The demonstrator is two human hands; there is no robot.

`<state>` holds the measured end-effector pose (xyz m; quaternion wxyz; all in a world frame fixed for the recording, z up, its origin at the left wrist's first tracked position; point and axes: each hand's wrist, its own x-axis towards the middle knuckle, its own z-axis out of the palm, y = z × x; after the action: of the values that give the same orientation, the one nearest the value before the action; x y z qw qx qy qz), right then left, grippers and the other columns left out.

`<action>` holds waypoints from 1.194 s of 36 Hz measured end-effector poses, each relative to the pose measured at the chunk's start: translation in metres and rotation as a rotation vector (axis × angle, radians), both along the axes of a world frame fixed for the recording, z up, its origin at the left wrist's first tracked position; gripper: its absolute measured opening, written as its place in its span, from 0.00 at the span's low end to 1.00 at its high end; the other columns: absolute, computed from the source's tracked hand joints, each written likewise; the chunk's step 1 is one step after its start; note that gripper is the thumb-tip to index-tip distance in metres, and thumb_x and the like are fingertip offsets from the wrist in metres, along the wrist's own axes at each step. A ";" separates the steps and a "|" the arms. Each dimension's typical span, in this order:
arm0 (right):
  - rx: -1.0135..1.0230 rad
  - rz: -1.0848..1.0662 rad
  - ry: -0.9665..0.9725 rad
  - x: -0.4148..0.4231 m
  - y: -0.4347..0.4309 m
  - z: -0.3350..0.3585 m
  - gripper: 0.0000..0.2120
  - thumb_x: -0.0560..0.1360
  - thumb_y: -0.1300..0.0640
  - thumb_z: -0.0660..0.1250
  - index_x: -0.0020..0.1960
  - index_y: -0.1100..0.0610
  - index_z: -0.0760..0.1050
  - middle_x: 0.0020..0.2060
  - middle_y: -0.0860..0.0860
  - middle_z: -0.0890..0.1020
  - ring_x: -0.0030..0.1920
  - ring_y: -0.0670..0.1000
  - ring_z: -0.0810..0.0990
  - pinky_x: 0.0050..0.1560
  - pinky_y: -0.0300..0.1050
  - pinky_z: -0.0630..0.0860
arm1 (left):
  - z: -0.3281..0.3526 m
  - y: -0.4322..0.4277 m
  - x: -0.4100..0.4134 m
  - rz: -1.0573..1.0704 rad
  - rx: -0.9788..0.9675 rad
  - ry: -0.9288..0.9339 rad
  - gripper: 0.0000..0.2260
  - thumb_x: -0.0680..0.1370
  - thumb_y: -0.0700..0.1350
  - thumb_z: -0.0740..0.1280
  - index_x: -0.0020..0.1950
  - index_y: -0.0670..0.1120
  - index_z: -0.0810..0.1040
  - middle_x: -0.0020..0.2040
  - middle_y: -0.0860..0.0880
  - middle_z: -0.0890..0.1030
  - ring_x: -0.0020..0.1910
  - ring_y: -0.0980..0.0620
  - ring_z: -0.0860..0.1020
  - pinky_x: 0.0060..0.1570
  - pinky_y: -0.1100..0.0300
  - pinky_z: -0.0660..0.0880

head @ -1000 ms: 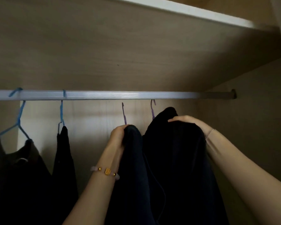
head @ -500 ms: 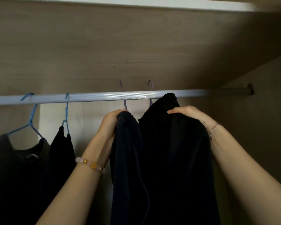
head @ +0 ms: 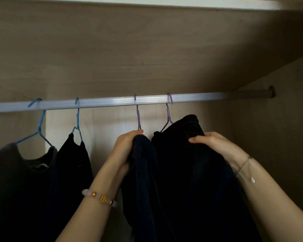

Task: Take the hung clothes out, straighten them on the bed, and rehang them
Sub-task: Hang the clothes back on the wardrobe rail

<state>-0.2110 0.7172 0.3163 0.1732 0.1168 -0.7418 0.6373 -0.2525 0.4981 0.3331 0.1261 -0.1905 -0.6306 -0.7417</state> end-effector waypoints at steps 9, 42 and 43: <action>0.315 -0.374 0.089 0.031 0.012 -0.016 0.06 0.78 0.58 0.66 0.52 0.56 0.80 0.43 0.53 0.85 0.44 0.53 0.84 0.44 0.44 0.81 | -0.022 -0.019 0.006 0.045 0.043 0.011 0.04 0.75 0.44 0.67 0.41 0.46 0.81 0.30 0.49 0.79 0.32 0.53 0.77 0.32 0.62 0.73; 0.241 -0.563 0.099 0.051 0.018 -0.106 0.12 0.78 0.51 0.64 0.58 0.55 0.78 0.51 0.55 0.84 0.53 0.59 0.81 0.56 0.58 0.79 | -0.074 0.031 0.097 0.270 -0.254 0.319 0.27 0.76 0.54 0.64 0.72 0.49 0.62 0.68 0.53 0.67 0.56 0.58 0.72 0.57 0.61 0.69; 0.216 -0.545 0.093 0.048 0.020 -0.106 0.12 0.78 0.51 0.64 0.58 0.54 0.78 0.50 0.54 0.84 0.52 0.58 0.82 0.55 0.59 0.79 | -0.070 0.041 0.097 0.289 -0.255 0.311 0.29 0.75 0.55 0.65 0.72 0.49 0.61 0.69 0.52 0.65 0.60 0.56 0.71 0.59 0.60 0.69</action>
<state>-0.1627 0.7374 0.2102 0.3583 -0.0396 -0.8006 0.4787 -0.1556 0.5386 0.2630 0.3013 -0.2245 -0.7129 -0.5921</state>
